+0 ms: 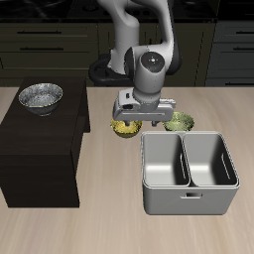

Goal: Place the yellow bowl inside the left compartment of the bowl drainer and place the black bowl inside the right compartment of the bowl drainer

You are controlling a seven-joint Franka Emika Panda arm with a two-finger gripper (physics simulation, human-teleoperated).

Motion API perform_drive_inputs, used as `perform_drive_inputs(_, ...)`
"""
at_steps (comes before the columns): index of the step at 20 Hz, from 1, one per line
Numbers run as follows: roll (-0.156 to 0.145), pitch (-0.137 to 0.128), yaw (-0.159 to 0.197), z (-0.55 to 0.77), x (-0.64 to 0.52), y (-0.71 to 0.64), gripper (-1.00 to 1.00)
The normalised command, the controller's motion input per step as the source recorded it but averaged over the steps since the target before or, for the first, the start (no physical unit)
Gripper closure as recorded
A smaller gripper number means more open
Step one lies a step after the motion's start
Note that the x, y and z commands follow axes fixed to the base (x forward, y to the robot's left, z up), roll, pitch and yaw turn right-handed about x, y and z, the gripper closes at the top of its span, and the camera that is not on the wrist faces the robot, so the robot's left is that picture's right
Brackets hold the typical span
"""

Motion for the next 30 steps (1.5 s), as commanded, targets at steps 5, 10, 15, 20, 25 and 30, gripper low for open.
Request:
perform_drive_inputs(5,0.041,0.03,-0.026,-0.13,-0.03,0.11,-1.0)
perform_drive_inputs(10,0.036,0.009,0.001,-0.08,-0.05,0.06,1.0)
perform_drive_inputs(15,-0.003,-0.005,0.002,0.02,0.02,-0.01,1.0)
perform_drive_inputs(20,0.016,-0.014,0.009,0.1,-0.03,0.04,1.0)
perform_drive_inputs(25,0.017,-0.042,0.014,0.22,-0.06,0.06,1.0)
perform_drive_inputs(30,0.047,-0.07,0.02,0.41,-0.13,0.15,1.0)
